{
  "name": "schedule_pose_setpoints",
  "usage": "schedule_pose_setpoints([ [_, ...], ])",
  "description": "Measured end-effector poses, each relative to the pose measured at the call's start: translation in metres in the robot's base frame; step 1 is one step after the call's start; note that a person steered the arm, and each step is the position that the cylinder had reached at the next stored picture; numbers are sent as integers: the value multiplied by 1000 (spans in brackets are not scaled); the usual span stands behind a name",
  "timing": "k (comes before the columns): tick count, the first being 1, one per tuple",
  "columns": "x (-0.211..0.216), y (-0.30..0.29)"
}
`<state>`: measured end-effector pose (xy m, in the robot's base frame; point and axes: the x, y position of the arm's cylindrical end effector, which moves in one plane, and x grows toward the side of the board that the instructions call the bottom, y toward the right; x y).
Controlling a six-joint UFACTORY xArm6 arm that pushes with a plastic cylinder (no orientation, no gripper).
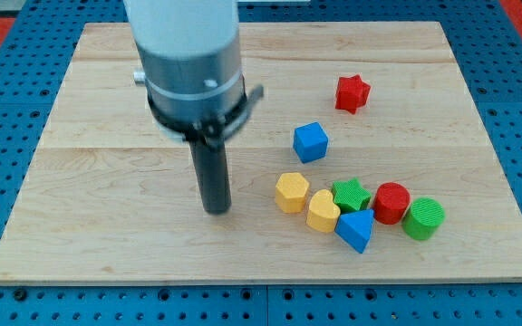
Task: Move the yellow hexagon away from the blue cube
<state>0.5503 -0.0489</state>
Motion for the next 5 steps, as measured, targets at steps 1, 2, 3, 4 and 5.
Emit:
schedule_pose_setpoints([
  [1,40,22],
  [2,26,68],
  [3,8,113],
  [4,-21,122],
  [5,-31,140],
])
